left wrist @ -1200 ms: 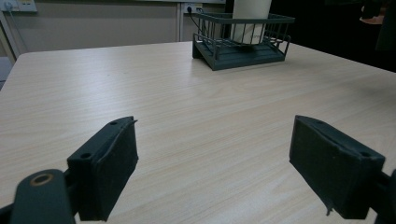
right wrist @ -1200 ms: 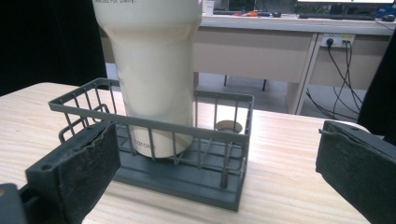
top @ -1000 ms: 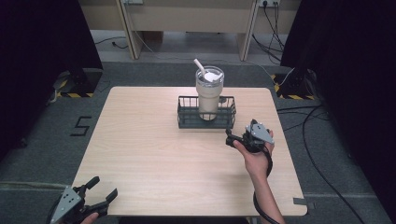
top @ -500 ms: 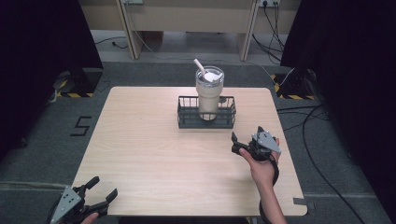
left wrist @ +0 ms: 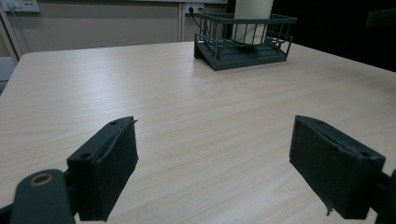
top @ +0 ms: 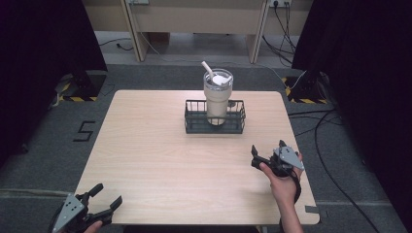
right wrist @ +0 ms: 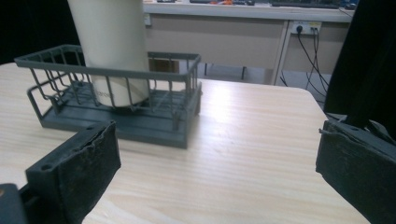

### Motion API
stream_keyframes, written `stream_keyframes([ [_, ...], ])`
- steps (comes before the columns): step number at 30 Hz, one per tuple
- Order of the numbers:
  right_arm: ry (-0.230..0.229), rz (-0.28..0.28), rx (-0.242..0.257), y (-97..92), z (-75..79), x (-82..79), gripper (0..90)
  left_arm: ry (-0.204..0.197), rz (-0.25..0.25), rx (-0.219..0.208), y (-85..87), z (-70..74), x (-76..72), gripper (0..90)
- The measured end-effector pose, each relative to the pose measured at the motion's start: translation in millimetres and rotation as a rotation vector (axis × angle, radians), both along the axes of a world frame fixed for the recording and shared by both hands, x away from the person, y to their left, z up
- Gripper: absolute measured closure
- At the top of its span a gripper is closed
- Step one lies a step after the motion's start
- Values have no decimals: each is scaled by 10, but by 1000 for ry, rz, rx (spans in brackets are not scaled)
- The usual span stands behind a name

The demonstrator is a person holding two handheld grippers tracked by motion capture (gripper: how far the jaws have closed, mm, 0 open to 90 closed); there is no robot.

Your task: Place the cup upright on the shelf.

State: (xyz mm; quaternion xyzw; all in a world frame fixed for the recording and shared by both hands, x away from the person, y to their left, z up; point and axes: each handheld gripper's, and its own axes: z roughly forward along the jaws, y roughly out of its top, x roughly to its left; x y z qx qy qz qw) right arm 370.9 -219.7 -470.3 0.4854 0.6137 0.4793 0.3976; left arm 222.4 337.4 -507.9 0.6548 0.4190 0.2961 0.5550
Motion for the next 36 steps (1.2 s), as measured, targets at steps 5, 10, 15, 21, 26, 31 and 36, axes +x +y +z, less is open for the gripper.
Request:
stream_keyframes([
  [5, 11, -16, 4, -94, -66, -73, 3, 1, 1, 1, 1, -1, 1, 146],
  [10, 17, -30, -7, -188, -136, -155, 4, 1, 3, 2, 2, 0, 1, 146],
  [15, 24, -42, -3, -261, -218, -241, 4, 1, 5, 1, 3, 0, 1, 146],
  [21, 16, -59, 5, -321, -284, -323, 5, -2, 2, 2, 2, 3, -1, 146],
  [26, 9, -75, 12, -359, -315, -369, 6, -6, -8, 0, -8, 8, -4, 146],
  [31, 7, -83, 28, -381, -313, -407, 9, -10, -13, 0, -13, 10, -2, 147],
  [36, 17, -81, 28, -388, -343, -423, 14, -12, -14, 5, -19, 13, 4, 146],
])
